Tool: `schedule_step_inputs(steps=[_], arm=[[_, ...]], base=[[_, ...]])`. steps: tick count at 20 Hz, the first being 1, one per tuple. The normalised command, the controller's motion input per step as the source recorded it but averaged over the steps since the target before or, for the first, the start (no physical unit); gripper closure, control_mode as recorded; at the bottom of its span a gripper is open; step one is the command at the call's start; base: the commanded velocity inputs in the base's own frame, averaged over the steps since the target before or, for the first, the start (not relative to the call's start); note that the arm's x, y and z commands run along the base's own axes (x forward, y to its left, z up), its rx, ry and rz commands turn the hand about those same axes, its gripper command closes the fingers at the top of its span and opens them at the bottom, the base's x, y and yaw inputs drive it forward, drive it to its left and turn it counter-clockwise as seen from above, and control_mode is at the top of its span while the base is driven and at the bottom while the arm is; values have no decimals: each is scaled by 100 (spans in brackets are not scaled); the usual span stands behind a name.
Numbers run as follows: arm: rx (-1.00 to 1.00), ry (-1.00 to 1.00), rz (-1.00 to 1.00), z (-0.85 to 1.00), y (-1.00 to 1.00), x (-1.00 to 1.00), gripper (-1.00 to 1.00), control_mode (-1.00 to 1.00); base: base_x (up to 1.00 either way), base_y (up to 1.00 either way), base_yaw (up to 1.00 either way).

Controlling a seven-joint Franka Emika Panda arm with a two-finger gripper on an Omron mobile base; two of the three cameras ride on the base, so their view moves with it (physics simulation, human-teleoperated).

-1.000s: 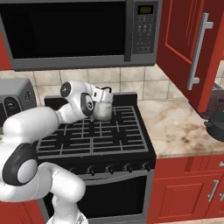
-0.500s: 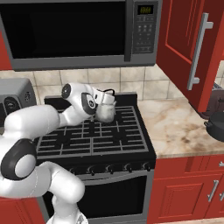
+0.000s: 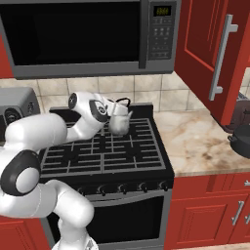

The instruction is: Pick the kettle from the cabinet and place it on a stove burner. Then pick the pot from the counter and place it on another stove burner. Finally, turn both burners on.

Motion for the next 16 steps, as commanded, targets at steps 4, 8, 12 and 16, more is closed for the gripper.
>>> schedule_step_inputs(steps=[4, 8, 12, 16], arm=[[0, -8, -12, -5, 0, 12, 100, -100], [0, -6, -14, -14, 0, 10, 100, -100], [0, 0, -10, -13, -6, 0, 100, -100], [0, 0, -9, -14, -1, 0, 100, -100]], base=[[0, 0, 0], [0, 0, 0], [0, 0, 0], [0, 0, 0]])
